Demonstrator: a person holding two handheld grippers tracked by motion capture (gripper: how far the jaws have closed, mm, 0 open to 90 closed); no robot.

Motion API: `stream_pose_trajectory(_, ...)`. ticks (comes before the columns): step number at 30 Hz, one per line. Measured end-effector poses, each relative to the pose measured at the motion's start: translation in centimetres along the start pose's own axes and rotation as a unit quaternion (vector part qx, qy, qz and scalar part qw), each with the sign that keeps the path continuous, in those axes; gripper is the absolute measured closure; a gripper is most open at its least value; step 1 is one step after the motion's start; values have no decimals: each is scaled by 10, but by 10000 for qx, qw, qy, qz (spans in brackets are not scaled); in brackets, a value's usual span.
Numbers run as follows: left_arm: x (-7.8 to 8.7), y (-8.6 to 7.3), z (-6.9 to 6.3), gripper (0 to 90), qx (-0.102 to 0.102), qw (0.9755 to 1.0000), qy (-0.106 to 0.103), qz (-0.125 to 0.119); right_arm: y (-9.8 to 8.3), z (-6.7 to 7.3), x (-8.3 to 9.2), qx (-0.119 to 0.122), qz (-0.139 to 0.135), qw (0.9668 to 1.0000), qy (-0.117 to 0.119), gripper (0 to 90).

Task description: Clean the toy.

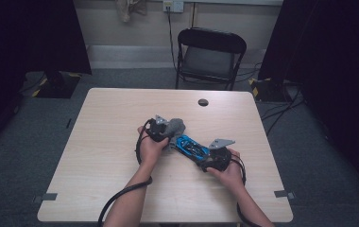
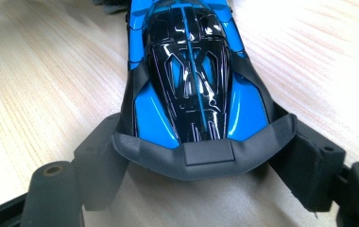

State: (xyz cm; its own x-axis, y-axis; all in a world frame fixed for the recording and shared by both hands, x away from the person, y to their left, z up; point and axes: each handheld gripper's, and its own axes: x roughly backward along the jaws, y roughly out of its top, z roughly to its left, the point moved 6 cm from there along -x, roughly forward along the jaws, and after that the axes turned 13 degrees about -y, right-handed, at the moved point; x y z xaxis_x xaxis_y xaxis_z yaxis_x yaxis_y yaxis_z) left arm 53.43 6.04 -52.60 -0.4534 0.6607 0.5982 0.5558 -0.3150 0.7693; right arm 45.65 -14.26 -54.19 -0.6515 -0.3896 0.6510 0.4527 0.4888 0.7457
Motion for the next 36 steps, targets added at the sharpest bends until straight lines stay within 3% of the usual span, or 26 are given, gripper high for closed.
stream_pose_trajectory(5, 9, -2, 5, 705, 29, 10000, 78, 23, 0, 0, 0, 0, 0, 10000, 2, 247)
stream_pose_trajectory(10, 19, 4, 1, 705, 70, 9999, -62, -96, 0, 0, 0, 0, 0, 10000, 1, 247)
stream_pose_trajectory(13, 24, 10, -8, 705, -52, 9997, -194, -112, 0, 0, 0, 0, -3, 10000, 1, 247)
stream_pose_trajectory(14, 25, 12, -13, 705, -40, 9995, -281, -142, 0, 0, 0, 1, -2, 10000, 0, 247)
stream_pose_trajectory(24, 27, 27, -63, 704, -753, 9943, -756, -47, 0, 0, 0, 2, -3, 10000, 0, 247)
stream_pose_trajectory(30, 11, 29, -97, 704, -917, 9893, -1138, -36, 0, 0, 0, 3, -1, 10000, 2, 247)
stream_pose_trajectory(36, -5, 24, -119, 703, -991, 9851, -1401, 85, 0, 0, 0, 0, 4, 10000, 0, 247)
